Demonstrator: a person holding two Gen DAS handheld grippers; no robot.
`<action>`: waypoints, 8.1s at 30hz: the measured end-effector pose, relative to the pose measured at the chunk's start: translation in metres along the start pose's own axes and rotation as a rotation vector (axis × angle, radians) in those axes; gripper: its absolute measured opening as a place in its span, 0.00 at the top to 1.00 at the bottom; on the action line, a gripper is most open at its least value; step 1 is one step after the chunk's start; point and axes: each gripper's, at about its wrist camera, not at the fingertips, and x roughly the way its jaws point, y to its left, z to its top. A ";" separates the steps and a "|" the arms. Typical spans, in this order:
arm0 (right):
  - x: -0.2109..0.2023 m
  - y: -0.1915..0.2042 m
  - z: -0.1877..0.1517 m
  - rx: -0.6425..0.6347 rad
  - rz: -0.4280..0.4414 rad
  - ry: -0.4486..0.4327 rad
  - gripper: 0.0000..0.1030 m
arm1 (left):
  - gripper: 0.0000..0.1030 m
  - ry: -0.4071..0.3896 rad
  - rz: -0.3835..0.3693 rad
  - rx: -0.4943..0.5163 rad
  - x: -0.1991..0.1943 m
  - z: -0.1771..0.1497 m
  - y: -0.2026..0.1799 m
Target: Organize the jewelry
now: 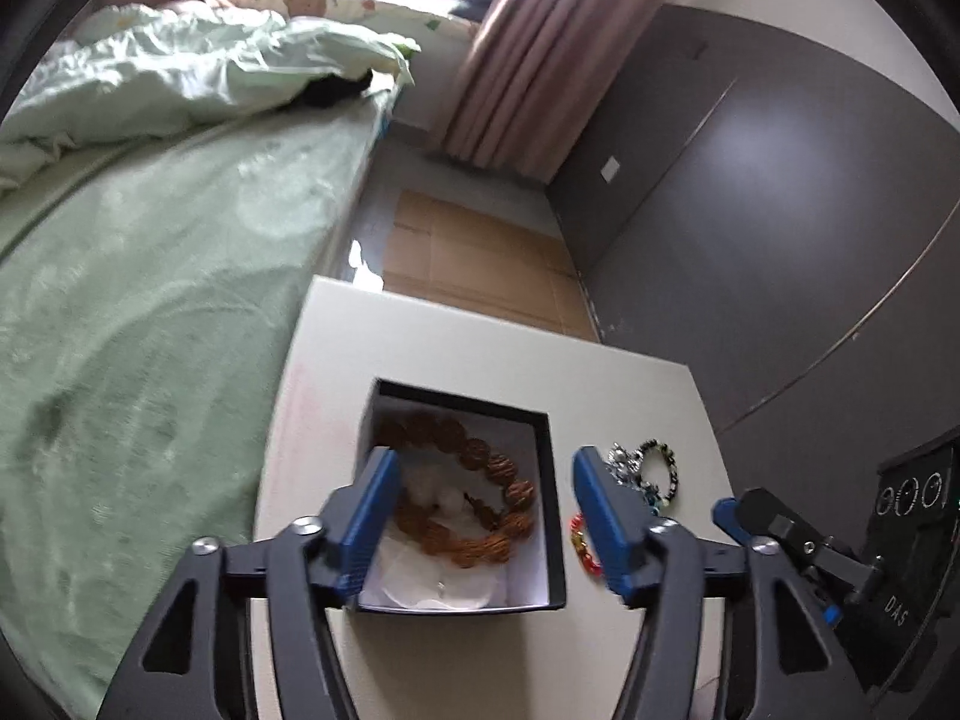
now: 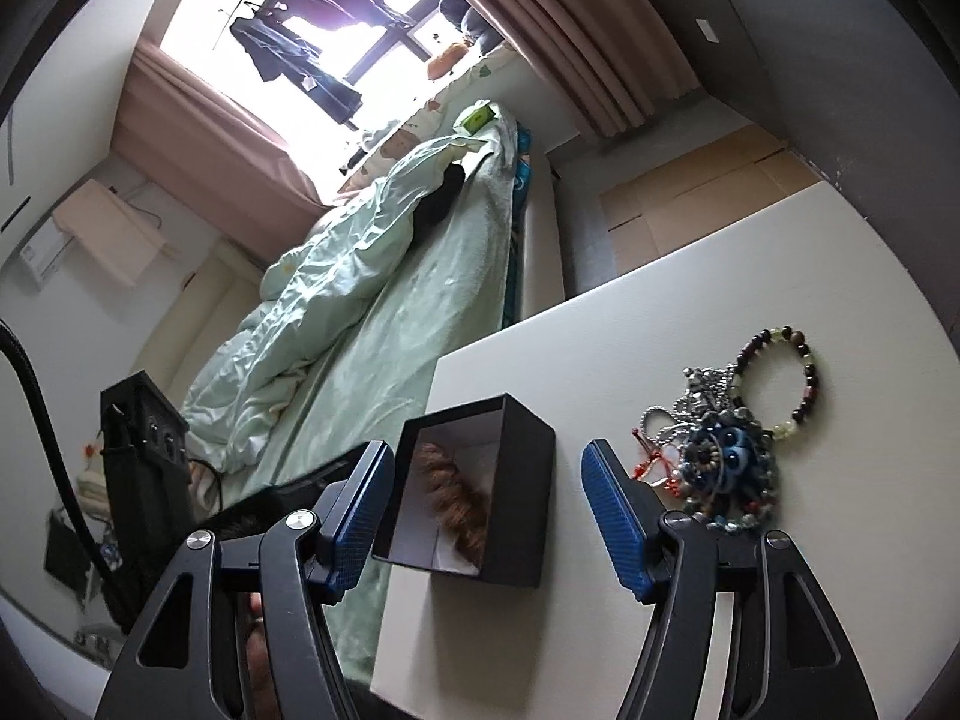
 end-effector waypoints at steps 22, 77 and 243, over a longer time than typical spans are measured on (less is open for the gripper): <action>-0.050 -0.056 0.005 0.072 -0.126 -0.018 0.36 | 0.33 0.045 -0.087 0.165 0.013 -0.028 -0.070; 0.030 -0.108 0.045 0.075 -0.476 0.132 0.79 | 0.90 0.173 -0.227 0.122 0.093 -0.002 -0.091; -0.052 -0.092 0.051 0.041 -0.372 0.056 0.19 | 0.98 0.239 -0.164 0.205 0.101 -0.027 -0.112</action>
